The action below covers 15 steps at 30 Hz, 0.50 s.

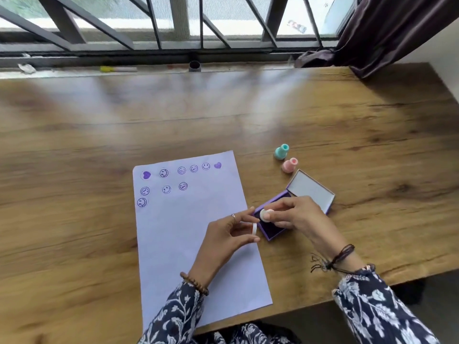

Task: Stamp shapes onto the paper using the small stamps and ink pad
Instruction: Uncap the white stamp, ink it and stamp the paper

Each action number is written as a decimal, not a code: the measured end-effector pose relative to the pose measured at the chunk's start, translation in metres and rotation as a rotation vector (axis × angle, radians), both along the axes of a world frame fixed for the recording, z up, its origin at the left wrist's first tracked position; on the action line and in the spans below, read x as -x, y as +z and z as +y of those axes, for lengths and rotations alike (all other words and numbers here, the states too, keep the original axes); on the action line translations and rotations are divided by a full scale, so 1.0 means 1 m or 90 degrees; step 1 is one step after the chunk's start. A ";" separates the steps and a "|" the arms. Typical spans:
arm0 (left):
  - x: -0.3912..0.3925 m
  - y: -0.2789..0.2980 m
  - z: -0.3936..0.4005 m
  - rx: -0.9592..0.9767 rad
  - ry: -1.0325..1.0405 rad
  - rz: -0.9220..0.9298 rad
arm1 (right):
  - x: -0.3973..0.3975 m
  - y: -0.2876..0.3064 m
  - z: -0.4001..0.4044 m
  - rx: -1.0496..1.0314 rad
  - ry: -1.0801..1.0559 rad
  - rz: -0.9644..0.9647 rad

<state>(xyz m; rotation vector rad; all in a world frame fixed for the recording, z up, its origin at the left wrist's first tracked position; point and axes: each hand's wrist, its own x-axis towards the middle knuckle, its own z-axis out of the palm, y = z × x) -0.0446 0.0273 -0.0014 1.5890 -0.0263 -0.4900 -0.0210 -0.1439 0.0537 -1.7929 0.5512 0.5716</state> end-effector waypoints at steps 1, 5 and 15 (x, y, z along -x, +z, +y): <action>0.001 -0.001 0.001 -0.001 0.000 -0.005 | -0.003 -0.001 -0.002 -0.037 -0.005 0.035; 0.004 -0.005 0.000 -0.027 0.004 -0.061 | -0.015 -0.003 -0.005 -0.067 0.017 0.086; 0.011 -0.014 -0.001 -0.087 -0.020 -0.187 | -0.014 -0.012 -0.008 -0.100 0.016 0.071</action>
